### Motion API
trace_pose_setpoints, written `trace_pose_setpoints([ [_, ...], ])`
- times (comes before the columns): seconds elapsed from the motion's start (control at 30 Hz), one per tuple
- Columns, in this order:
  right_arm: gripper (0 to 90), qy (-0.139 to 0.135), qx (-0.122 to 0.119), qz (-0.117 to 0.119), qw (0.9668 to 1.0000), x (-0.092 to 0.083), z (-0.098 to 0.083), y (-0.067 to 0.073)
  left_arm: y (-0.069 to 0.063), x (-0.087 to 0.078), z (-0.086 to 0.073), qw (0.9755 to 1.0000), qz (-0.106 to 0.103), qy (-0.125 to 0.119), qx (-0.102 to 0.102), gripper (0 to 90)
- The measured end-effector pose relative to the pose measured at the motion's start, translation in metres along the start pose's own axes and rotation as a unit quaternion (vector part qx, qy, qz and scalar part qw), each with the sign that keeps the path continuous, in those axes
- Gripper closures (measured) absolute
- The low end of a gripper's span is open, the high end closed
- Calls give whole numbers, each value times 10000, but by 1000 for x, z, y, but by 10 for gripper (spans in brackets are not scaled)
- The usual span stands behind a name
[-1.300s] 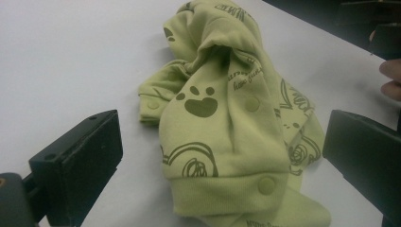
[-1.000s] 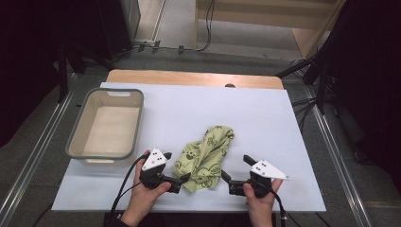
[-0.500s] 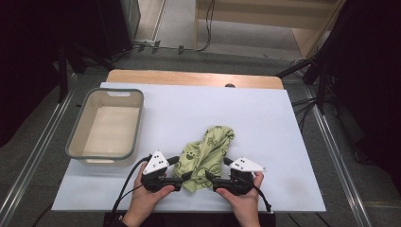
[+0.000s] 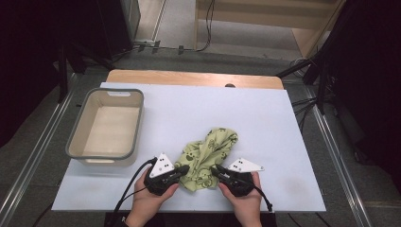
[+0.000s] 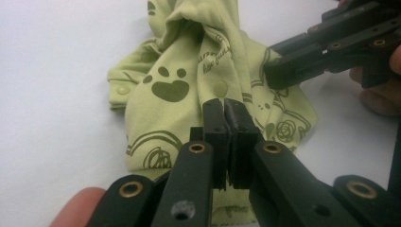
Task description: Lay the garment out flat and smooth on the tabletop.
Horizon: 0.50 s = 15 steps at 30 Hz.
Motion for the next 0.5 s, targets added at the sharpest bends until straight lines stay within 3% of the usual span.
trace_pose_setpoints([
  [0.3, 807, -394, 3, -170, 9991, -28, -6, -19, 13, -18, 0, 9992, 135, -290, -238, 897],
  [0.5, 811, -617, 215, -397, 9971, -52, -13, -42, 20, -26, -1, 9983, 219, -397, -363, 897],
])
Point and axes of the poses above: each handheld gripper's, and its own axes: x roughly forward along the jaws, z roughly out of its top, y roughly to its left, the point moved 1 cm from there along x, roughly forward along the jaws, and after that the axes turned 15 degrees about y, right-handed, at the moved point
